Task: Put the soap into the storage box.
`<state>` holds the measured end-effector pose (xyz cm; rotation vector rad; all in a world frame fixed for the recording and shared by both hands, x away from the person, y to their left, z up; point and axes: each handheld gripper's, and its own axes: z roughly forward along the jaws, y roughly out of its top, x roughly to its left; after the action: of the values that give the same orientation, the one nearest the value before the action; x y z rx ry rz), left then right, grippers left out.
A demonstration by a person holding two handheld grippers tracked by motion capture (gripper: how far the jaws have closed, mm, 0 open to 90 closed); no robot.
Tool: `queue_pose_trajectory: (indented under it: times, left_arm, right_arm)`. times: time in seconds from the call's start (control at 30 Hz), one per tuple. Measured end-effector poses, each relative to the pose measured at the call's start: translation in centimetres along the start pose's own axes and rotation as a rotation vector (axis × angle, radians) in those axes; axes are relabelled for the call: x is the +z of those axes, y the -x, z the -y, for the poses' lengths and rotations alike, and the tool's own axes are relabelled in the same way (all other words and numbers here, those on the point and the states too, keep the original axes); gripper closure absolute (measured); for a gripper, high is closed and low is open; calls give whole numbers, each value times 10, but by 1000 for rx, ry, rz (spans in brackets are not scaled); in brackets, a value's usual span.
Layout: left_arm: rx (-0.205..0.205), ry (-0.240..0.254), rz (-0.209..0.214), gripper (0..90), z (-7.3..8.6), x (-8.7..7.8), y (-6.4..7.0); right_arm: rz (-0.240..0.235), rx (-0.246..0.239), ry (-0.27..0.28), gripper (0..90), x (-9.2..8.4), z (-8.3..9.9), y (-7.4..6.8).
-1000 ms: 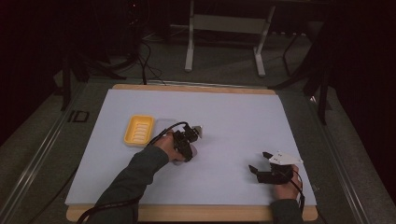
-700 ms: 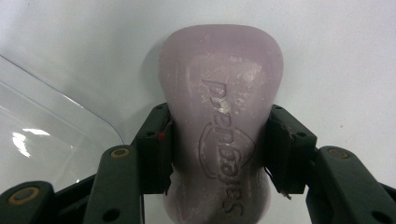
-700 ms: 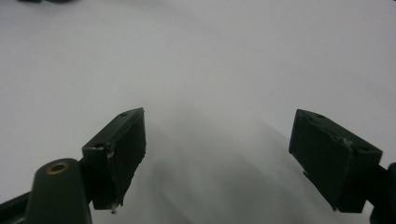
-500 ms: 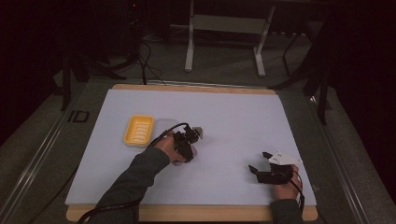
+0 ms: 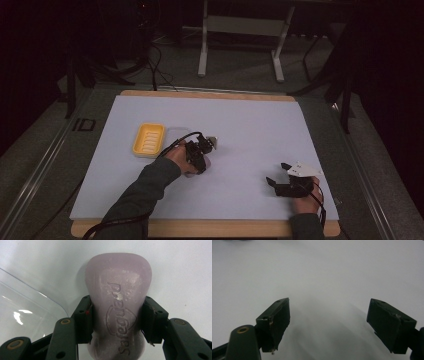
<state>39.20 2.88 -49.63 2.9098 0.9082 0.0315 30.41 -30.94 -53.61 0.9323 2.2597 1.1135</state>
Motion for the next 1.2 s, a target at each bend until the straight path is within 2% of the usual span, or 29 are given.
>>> queue_pose_trajectory:
  times: [0.6,0.9,1.2]
  left_arm:
    - [-19,41,7,499,5,-16,-8]
    - [-28,47,9,499,9,-20,-11]
    - [-55,67,15,499,14,-28,-18]
  right_arm:
    - [1,1,0,185,0,0,0]
    - [1,0,1,185,0,0,0]
    - [1,0,4,185,0,0,0]
